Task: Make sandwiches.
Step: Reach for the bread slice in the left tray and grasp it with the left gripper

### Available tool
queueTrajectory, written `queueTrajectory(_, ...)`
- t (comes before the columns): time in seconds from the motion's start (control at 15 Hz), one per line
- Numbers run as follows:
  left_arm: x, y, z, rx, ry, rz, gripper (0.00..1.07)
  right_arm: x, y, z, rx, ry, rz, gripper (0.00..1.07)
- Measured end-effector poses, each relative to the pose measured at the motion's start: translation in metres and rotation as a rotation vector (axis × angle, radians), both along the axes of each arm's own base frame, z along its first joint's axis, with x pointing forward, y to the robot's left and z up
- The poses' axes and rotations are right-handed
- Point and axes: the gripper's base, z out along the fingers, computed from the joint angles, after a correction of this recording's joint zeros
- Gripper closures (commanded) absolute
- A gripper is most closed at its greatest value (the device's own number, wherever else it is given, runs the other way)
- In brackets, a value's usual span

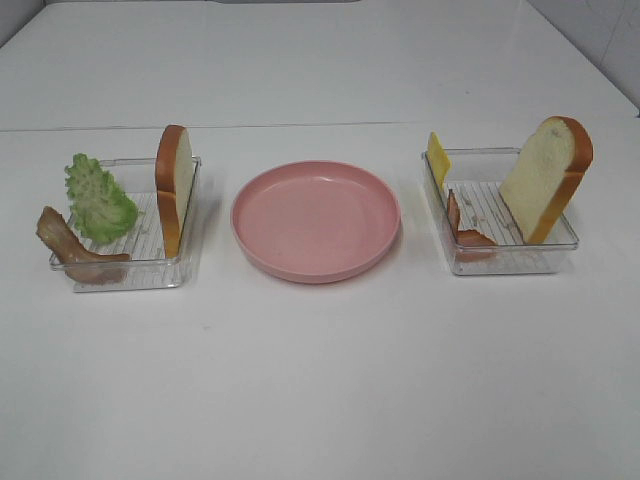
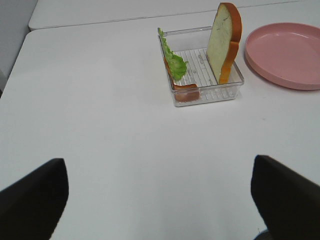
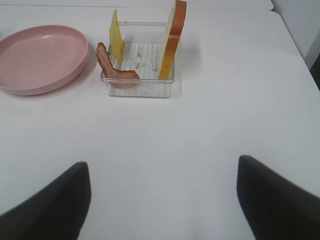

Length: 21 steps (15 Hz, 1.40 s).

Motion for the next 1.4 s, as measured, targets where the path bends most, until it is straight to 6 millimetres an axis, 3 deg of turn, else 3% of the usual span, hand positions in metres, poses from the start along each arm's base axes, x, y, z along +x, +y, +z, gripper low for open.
queueTrajectory(1.4, 0.0000, 0.0000, 0.0000, 0.000, 0.000, 0.000, 0.13, 0.0000, 0.0000, 0.0000, 0.000, 0.000, 0.000, 0.32)
